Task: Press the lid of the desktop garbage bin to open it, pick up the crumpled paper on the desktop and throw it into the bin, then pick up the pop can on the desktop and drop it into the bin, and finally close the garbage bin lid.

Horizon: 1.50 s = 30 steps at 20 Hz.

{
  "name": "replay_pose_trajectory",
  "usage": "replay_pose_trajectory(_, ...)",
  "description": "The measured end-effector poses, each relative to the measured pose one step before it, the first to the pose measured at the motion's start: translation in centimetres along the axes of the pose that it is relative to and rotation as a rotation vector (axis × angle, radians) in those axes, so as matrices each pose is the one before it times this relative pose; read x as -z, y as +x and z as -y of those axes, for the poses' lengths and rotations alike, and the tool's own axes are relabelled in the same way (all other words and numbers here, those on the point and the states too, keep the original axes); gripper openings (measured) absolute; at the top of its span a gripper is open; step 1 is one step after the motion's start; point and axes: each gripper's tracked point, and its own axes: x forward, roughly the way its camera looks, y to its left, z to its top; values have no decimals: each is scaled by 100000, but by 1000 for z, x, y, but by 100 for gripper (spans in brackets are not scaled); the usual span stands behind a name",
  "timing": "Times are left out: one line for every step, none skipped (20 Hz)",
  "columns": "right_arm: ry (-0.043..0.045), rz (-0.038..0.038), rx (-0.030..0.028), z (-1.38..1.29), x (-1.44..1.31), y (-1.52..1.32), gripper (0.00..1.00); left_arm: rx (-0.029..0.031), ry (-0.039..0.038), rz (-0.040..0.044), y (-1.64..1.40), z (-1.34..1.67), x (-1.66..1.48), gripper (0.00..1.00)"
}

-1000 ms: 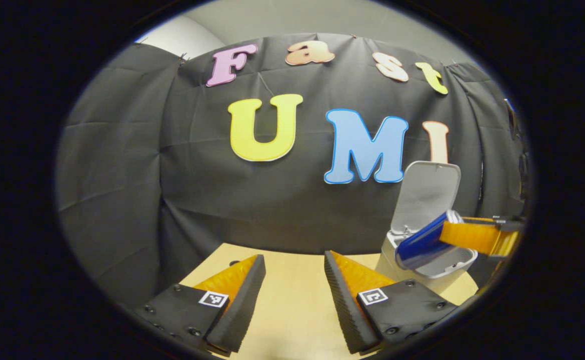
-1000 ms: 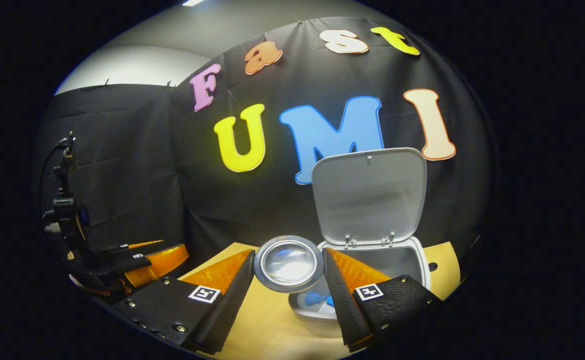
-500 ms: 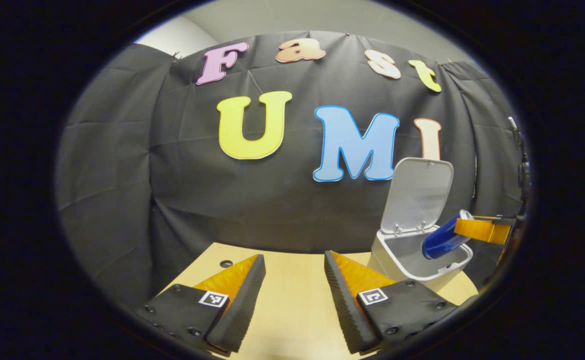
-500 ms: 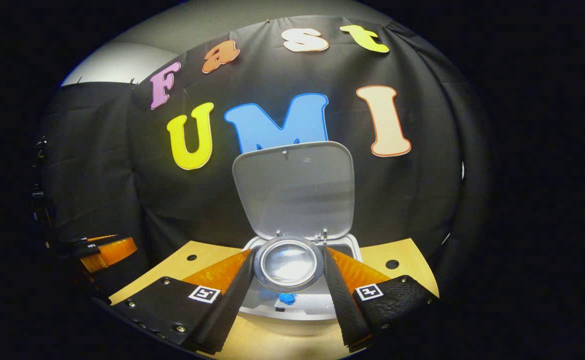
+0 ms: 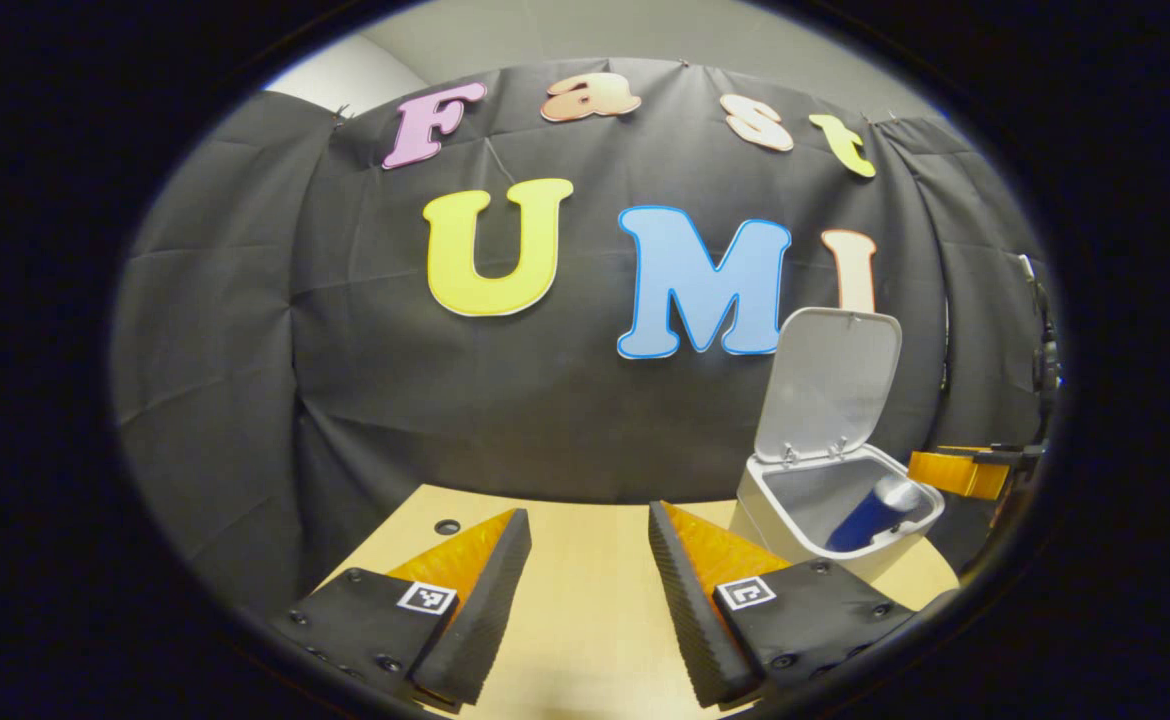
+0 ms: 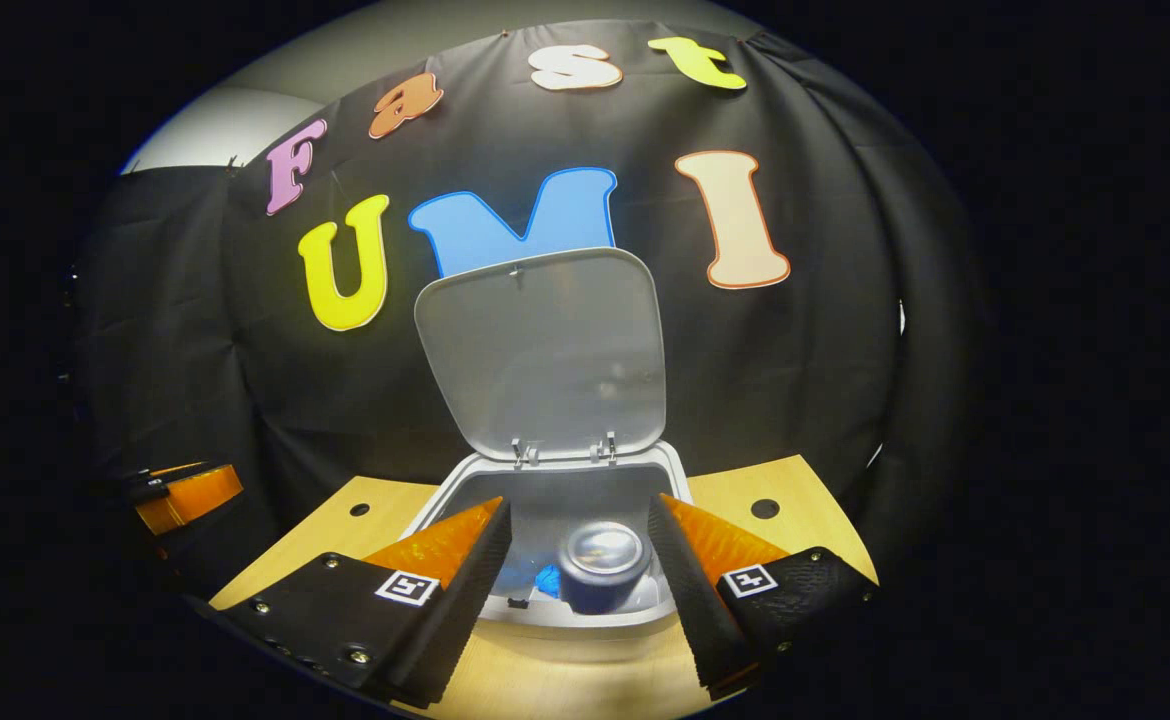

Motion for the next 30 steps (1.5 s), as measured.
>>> replay_pose_trajectory(485,100,-108,9,-3,45,88,53,34,27,-29,51,30,80)
replay_pose_trajectory(305,144,-32,45,-24,12,88,-90,-5,-21,-57,-59,13,81)
replay_pose_trajectory(187,152,86,11,-84,-12,88,22,-21,-2,-78,-23,-107,81)
replay_pose_trajectory(98,155,-6,41,-34,-30,88,65,-90,4,122,-24,-19,81)
replay_pose_trajectory(8,21,32,-40,-109,-49,88,-91,-90,-31,16,16,156,81)
replay_pose_trajectory(-45,-115,17,28,92,0,88,2,-116,-21,-45,35,-8,81)
replay_pose_trajectory(-133,-83,4,-4,-14,-79,88,21,-153,-25,-6,72,-31,81)
replay_pose_trajectory(-150,-75,29,-35,50,23,88,41,-112,-3,-108,17,-15,81)
replay_pose_trajectory(-104,21,-66,-18,-39,-74,88,31,-80,-71,9,-8,-131,81)
replay_pose_trajectory(-52,-58,-49,-71,-4,-10,88,-6,-99,-13,-57,-5,111,81)
replay_pose_trajectory(-42,-142,-92,-21,9,-43,88,11,-197,-16,-52,43,81,81)
replay_pose_trajectory(-95,-105,-225,-68,100,-50,88,12,-201,-14,-52,3,15,80)
replay_pose_trajectory(-207,-81,-113,-73,-21,1,88,-25,-209,9,-25,15,-45,80)
replay_pose_trajectory(-188,-106,-264,-154,40,-30,88,26,-156,92,-17,30,44,80)
replay_pose_trajectory(-130,-106,-190,-119,-17,11,88,-40,-66,-2,-7,-57,-7,80)
replay_pose_trajectory(-89,-45,-156,-81,3,-23,88,-49,-56,28,-7,3,-16,80)
replay_pose_trajectory(-215,-63,-135,-74,-78,-10,88,-84,-102,33,-28,-1,-28,80)
replay_pose_trajectory(-267,-51,-162,-106,17,-58,88,-59,-175,-38,11,10,96,80)
replay_pose_trajectory(-222,27,-101,-74,-124,21,88,-76,-197,-108,-43,-53,87,80)
replay_pose_trajectory(-258,105,-138,-81,-33,-16,88,-45,-173,-82,-106,-10,-46,80)
replay_pose_trajectory(-411,27,-74,-32,-150,7,88,-48,-168,-6,-33,-28,-23,80)
replay_pose_trajectory(-475,46,223,-2,-44,-20,88,-14,-191,-64,48,-72,91,80)
replay_pose_trajectory(-303,170,-78,-73,-151,-35,88,53,-141,-62,-29,-36,57,80)
replay_pose_trajectory(-219,178,-2,-31,-167,19,88,-84,-28,-39,64,-96,-83,80)
replay_pose_trajectory(-193,327,-75,-11,-252,-64,88,-72,-1,26,-84,39,-27,80)
replay_pose_trajectory(-137,360,-50,-85,-269,2,88,-158,-23,-45,6,-75,44,81)
replay_pose_trajectory(-148,471,14,-79,-321,32,88,-56,-20,-16,-8,-50,66,81)
replay_pose_trajectory(-97,537,-96,-29,-257,0,88,-64,-64,89,-12,-40,-16,81)
replay_pose_trajectory(-161,625,-81,-78,-358,86,88,-45,-42,108,-43,-81,-78,81)
replay_pose_trajectory(-256,608,-82,-111,-329,55,88,-3,-33,-8,-30,18,22,81)
